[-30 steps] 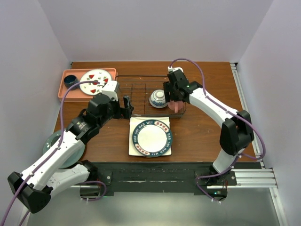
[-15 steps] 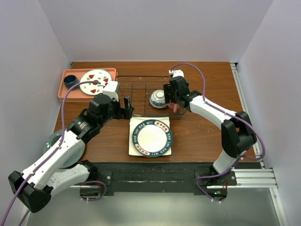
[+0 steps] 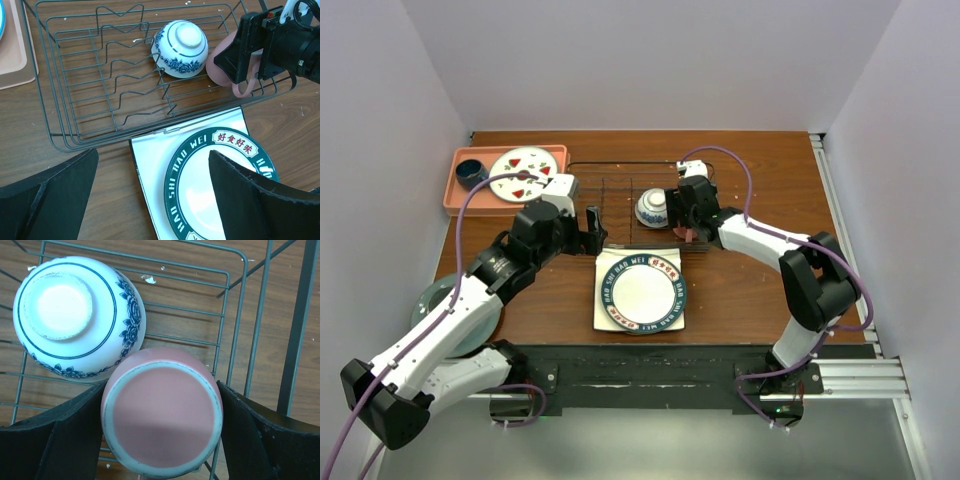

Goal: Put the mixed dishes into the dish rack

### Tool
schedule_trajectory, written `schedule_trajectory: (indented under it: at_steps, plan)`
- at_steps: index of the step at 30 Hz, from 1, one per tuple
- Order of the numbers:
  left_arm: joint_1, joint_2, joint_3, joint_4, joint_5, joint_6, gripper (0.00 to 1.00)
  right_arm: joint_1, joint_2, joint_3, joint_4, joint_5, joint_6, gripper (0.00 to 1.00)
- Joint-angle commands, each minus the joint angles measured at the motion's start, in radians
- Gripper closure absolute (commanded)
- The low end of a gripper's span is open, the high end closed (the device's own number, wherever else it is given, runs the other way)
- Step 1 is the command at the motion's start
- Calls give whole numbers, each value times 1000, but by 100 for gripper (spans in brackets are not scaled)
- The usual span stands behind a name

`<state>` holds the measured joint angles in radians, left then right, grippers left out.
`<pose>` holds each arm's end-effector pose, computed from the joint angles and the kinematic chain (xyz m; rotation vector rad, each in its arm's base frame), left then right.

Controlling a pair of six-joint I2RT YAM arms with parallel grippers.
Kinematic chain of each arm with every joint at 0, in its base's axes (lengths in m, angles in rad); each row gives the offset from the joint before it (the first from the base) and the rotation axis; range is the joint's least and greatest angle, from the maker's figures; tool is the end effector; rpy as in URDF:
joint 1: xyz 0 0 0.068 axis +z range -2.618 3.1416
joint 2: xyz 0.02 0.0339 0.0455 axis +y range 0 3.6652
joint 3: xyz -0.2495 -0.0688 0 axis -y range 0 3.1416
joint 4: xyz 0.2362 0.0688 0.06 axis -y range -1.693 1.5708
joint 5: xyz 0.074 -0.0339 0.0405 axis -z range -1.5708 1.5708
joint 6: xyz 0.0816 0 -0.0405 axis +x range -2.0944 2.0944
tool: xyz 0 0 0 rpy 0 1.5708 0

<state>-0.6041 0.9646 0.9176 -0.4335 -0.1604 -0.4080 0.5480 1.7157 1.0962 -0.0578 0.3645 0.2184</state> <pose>0.2162 -0.1334 0.2959 0.1025 2.0745 -0.4640 0.3568 0.1837 0.1779 -0.1684 2.1899 0.0179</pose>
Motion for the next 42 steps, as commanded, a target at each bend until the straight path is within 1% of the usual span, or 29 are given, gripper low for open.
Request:
schedule_trajectory:
  at_steps: [1, 3, 4, 6, 8, 9, 10, 12, 13, 15, 16, 19, 23, 26, 32, 36, 40, 42]
  plan:
    - [1, 0, -10, 39, 16, -11, 3, -6, 7, -7, 96, 70, -7, 100]
    - [1, 2, -10, 38, 16, -11, 3, -6, 7, -1, 79, 77, 1, 99]
    - [1, 3, -8, 36, 15, -12, 3, -5, 4, 1, 73, 77, 4, 93]
    - [1, 3, -6, 35, 12, -12, 2, -5, -16, -1, 61, 76, 9, 75]
    - [3, 3, -3, 35, 13, -12, 2, -5, -33, -2, 61, 74, 12, 60]
    - [3, 5, -2, 33, 12, -12, 2, -6, -45, 1, 35, 71, 12, 55]
    - [3, 5, 0, 33, 10, -12, 2, -6, -53, 5, 27, 64, 12, 46]
    - [1, 5, 1, 29, 7, -11, 2, -5, -71, 14, 0, 54, 15, 37]
    - [3, 8, 4, 24, 5, -9, 2, -6, -77, 19, -10, 50, 16, 30]
    - [1, 8, 9, 19, -1, -11, 1, -5, -88, 33, -40, 31, 21, 24]
    - [1, 10, 9, 16, -5, -9, 1, -6, -100, 37, -57, 25, 25, 19]
    - [1, 8, 9, 12, -10, -9, 1, -6, -108, 62, -102, 7, 27, 13]
    - [1, 2, 1, 10, -13, -9, 1, -6, -107, 59, -103, 13, 16, 4]
    - [3, 3, 1, 10, -13, -9, 0, -5, -97, 54, -100, 13, 15, 2]
    - [1, 2, 6, 9, -16, -6, 0, -6, -125, 57, -115, -4, 32, 1]
    - [3, -1, 7, 3, -19, -5, 0, -6, -226, 86, -168, -15, 47, 1]
    - [1, -4, 0, 2, 1, 3, 0, -5, -326, 110, -259, -45, 56, 1]
    - [1, -15, -19, 12, 18, 6, 0, -6, -355, 117, -302, -102, 56, 1]
